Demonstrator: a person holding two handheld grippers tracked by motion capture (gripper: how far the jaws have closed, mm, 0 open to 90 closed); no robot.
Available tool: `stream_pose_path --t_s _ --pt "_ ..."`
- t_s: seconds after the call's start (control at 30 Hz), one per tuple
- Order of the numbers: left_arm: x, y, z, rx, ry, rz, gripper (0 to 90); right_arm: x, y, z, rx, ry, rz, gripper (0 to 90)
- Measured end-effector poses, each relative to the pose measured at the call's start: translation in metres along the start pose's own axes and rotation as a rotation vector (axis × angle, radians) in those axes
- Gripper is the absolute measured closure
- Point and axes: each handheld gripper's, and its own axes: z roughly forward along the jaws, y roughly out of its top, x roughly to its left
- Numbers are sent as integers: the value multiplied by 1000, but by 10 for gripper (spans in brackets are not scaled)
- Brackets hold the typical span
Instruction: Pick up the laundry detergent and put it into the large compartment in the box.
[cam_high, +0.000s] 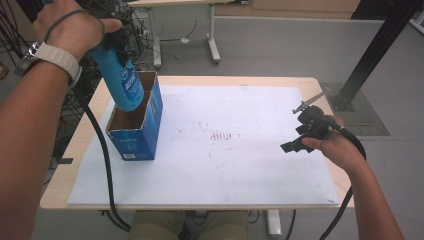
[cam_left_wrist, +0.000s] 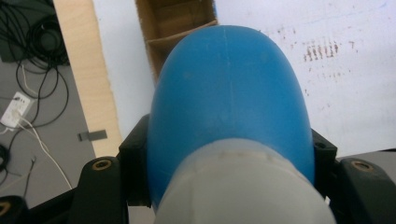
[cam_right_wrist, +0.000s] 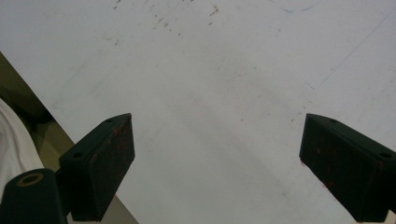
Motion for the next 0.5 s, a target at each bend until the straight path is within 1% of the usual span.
stream_pose_path --t_s 0.2,0.37,0.5 --pt "6 2 5 5 8 -25 380 -1 5 1 6 4 -9 103" --pt "7 4 10 3 24 -42 380 -2 6 2 6 6 -10 103" --pt "9 5 13 1 24 -63 380 -4 6 5 7 9 -8 103"
